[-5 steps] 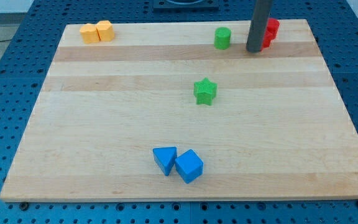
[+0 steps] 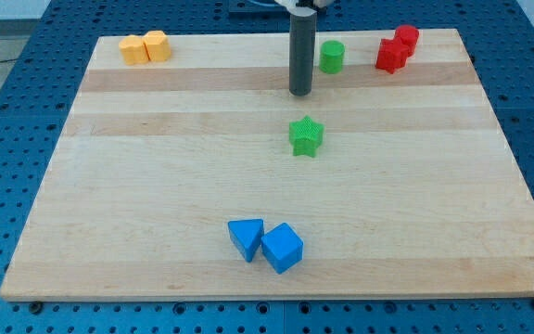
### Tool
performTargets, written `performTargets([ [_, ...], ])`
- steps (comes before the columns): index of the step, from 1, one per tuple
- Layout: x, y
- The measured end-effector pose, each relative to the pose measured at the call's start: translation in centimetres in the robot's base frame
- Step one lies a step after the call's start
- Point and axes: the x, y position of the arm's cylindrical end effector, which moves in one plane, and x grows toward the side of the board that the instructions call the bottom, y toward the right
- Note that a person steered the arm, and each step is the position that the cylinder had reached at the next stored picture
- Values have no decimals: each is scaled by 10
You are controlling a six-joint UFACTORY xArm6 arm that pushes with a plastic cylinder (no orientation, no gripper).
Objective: Move the green blocks to the center of the board
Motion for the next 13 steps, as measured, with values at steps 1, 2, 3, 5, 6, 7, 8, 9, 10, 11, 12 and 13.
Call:
performTargets([
  [1,3,34],
  [2,28,64],
  [3,82,65],
  [5,127,32],
  [6,120,19],
  [7,118,9],
  [8,107,5],
  [9,93,5],
  [10,88,6],
  [11,86,47],
  [12,59,64],
  [13,25,67],
])
